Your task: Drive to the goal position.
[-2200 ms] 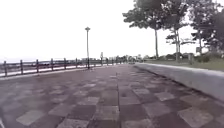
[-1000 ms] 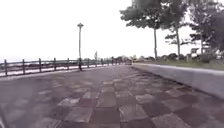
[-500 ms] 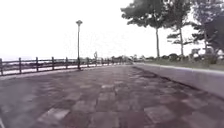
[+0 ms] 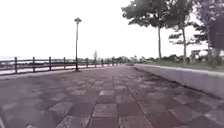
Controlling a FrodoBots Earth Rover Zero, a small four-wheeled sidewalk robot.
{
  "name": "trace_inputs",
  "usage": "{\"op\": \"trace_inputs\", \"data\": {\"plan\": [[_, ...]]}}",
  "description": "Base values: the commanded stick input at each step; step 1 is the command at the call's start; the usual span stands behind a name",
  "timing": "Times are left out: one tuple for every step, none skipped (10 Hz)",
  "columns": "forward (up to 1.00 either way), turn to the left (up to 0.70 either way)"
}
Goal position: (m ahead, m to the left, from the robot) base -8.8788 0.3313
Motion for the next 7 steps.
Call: {"op": "trace_inputs", "data": {"plan": [[1.00, 0.00], [1.00, 0.00], [1.00, 0.00], [1.00, 0.00], [1.00, 0.00], [1.00, 0.00], [1.00, 0.00]]}}
